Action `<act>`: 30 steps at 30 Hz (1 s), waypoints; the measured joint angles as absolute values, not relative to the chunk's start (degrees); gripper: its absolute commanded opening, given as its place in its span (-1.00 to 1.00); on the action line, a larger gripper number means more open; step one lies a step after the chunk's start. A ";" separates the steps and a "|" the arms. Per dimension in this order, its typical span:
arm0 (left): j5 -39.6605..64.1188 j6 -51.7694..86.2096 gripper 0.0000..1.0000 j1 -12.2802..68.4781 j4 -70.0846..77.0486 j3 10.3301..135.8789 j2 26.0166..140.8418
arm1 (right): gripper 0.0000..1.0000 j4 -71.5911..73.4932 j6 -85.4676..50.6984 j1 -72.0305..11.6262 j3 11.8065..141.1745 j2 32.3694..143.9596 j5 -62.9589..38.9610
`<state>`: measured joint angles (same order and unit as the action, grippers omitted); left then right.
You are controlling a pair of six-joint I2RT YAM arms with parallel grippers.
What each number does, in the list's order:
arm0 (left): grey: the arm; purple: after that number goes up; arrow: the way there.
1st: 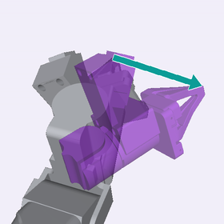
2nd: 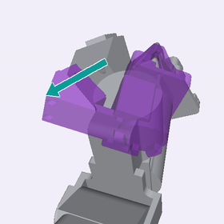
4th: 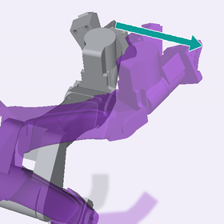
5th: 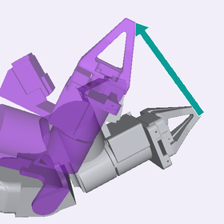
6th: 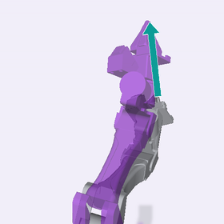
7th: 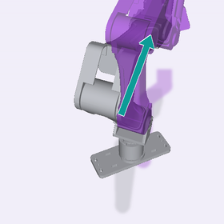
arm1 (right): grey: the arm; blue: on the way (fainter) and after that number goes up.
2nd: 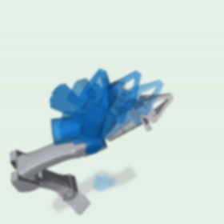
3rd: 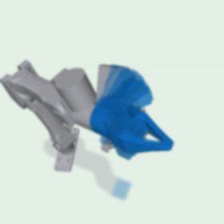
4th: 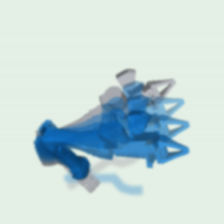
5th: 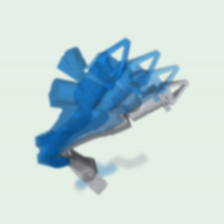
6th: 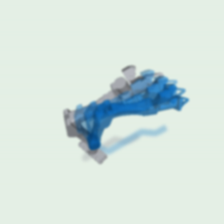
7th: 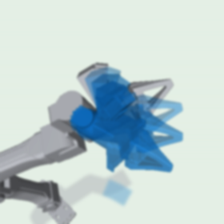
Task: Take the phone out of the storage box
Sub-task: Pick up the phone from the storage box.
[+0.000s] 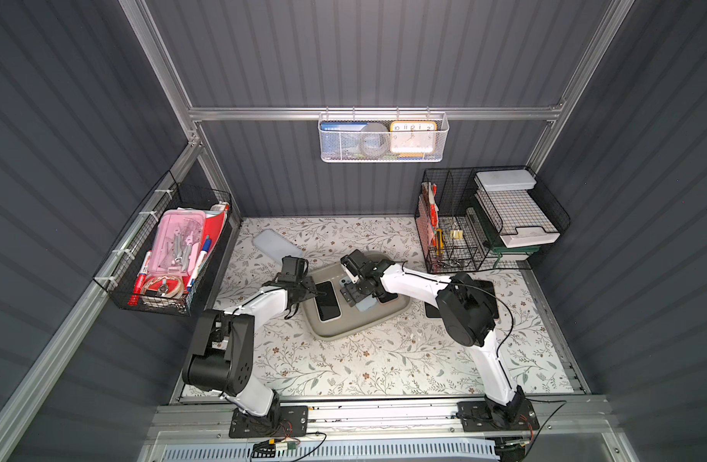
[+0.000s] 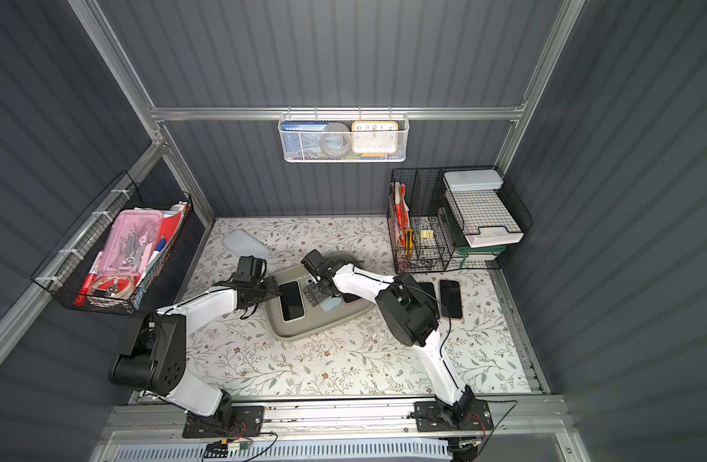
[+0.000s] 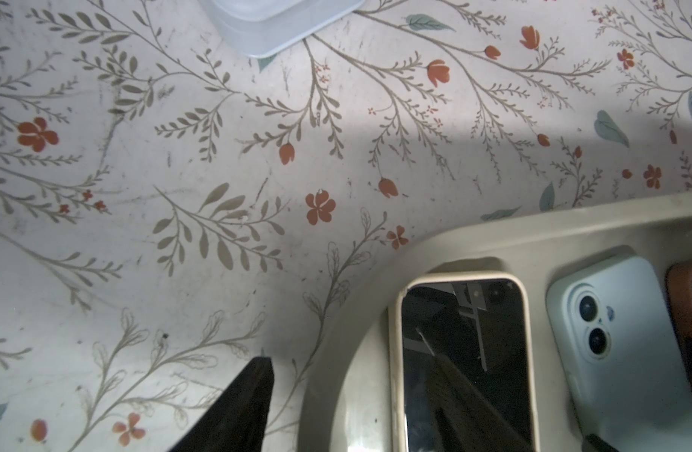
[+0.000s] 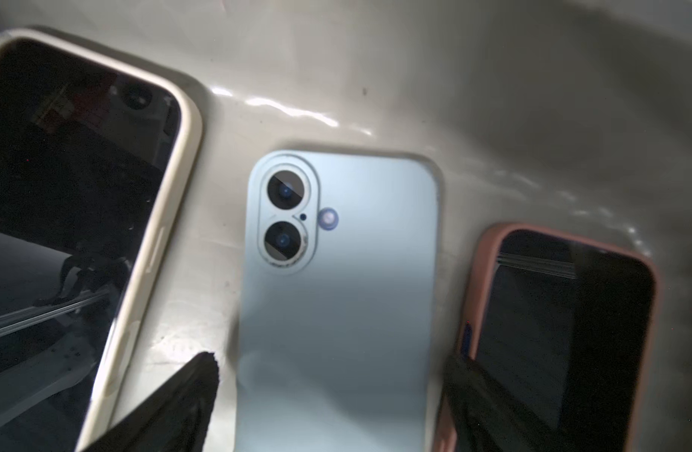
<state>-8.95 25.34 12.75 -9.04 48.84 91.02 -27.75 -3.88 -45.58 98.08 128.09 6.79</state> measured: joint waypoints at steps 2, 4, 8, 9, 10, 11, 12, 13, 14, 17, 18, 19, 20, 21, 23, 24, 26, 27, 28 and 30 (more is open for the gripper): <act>-8.95 25.34 0.34 12.75 -9.02 48.84 91.02 | 0.91 -27.88 -3.88 -45.58 98.15 128.20 6.81; -8.93 25.34 0.34 12.75 -9.02 48.84 91.02 | 0.89 -27.92 -3.86 -45.58 98.26 128.66 6.72; -8.93 25.34 0.34 12.75 -9.02 48.84 91.02 | 0.85 -27.81 -4.01 -45.60 98.26 129.32 6.24; -8.93 25.34 0.34 12.75 -9.02 48.84 91.02 | 0.84 -27.81 -4.01 -45.58 98.26 129.32 6.04; -8.93 25.34 0.34 12.75 -9.04 48.84 91.02 | 0.82 -27.81 -4.03 -45.58 98.26 129.36 5.78; -8.93 25.34 0.34 12.75 -9.02 48.84 91.02 | 0.78 -27.81 -4.05 -45.58 98.26 129.36 5.58; -8.91 25.34 0.34 12.75 -9.02 48.84 91.02 | 0.75 -27.83 -4.03 -45.58 98.26 129.36 5.52; -8.88 25.34 0.34 12.75 -9.02 48.84 91.02 | 0.70 -27.83 -4.10 -45.58 98.26 129.36 5.50; -8.86 25.34 0.34 12.75 -9.02 48.84 91.02 | 0.63 -27.83 -4.16 -45.54 98.24 129.36 5.37; -8.78 25.34 0.34 12.75 -9.02 48.84 91.02 | 0.45 -27.81 -4.34 -45.52 98.13 129.34 5.26; -8.78 25.34 0.34 12.75 -9.02 48.84 91.02 | 0.41 -27.81 -4.49 -45.52 98.13 129.34 5.26; -8.78 25.34 0.34 12.75 -9.02 48.84 91.02 | 0.39 -27.83 -4.45 -45.52 98.13 129.34 5.26; -8.78 25.34 0.34 12.75 -9.04 48.84 91.02 | 0.36 -27.83 -4.45 -45.54 98.13 129.34 5.28; -8.78 25.34 0.34 12.75 -9.02 48.84 91.02 | 0.35 -27.83 -4.45 -45.52 98.13 129.32 5.26; -8.78 25.34 0.34 12.75 -9.04 48.84 91.02 | 0.30 -27.83 -4.45 -45.54 98.13 129.25 5.26; -8.78 25.32 0.34 12.75 -9.02 48.84 91.02 | 0.28 -27.83 -4.45 -45.52 98.13 129.25 5.23; -8.78 25.34 0.34 12.75 -9.02 48.84 91.02 | 0.26 -27.90 -4.47 -45.52 98.13 129.14 5.19; -8.78 25.34 0.34 12.75 -9.02 48.84 91.02 | 0.25 -28.08 -4.49 -45.52 98.13 129.03 5.19; -8.78 25.34 0.34 12.75 -9.02 48.84 91.02 | 0.24 -28.36 -4.58 -45.54 98.13 128.90 5.17; -8.78 25.34 0.34 12.75 -9.02 48.84 91.02 | 0.24 -28.73 -5.02 -45.54 97.86 128.46 5.17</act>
<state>-8.78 25.34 12.75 -9.02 48.84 91.02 -28.73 -5.02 -45.54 97.86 128.46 5.17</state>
